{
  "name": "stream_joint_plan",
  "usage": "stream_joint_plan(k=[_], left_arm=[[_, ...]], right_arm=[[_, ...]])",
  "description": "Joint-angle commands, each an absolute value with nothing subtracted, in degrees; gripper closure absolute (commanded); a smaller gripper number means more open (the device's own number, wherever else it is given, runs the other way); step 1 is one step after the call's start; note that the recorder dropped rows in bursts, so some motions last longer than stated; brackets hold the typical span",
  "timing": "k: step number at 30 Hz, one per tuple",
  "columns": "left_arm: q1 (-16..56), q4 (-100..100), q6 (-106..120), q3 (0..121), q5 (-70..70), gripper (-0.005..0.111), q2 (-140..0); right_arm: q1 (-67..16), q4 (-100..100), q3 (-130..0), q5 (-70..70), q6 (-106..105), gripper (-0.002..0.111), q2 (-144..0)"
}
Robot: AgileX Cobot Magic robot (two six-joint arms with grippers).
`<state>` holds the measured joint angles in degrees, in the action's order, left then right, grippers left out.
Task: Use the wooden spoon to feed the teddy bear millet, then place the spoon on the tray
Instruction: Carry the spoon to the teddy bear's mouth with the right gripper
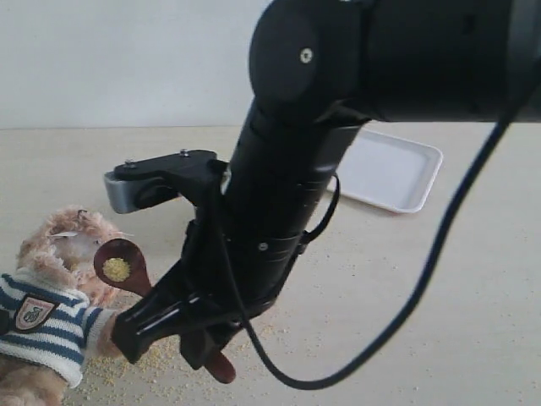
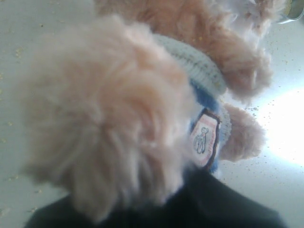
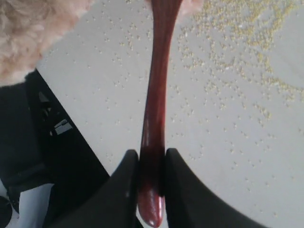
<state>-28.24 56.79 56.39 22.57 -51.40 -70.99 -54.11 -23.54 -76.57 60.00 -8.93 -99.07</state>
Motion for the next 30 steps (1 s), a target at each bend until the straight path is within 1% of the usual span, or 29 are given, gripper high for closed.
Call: stream_joint_plan(k=[1, 6, 15, 30], left_arm=[[-28.4, 57.6, 56.7, 22.3, -52.0, 0.102, -70.8], [-28.4, 57.6, 56.7, 22.3, -52.0, 0.102, -70.8], [-28.4, 57.6, 56.7, 22.3, -52.0, 0.102, -70.8], [-28.4, 57.6, 56.7, 22.3, -52.0, 0.102, -70.8]], right_arm=[[-55.5, -20.4, -82.2, 62.1, -8.0, 0.106, -102.9], [-56.6, -15.6, -89.6, 65.1, -5.5, 0.106, -107.9], [-57.4, -10.9, -99.6, 65.2, -5.3, 0.106, -114.3], [-65.1, 15.0, -101.3, 65.0, -2.6, 0.106, -117.8]])
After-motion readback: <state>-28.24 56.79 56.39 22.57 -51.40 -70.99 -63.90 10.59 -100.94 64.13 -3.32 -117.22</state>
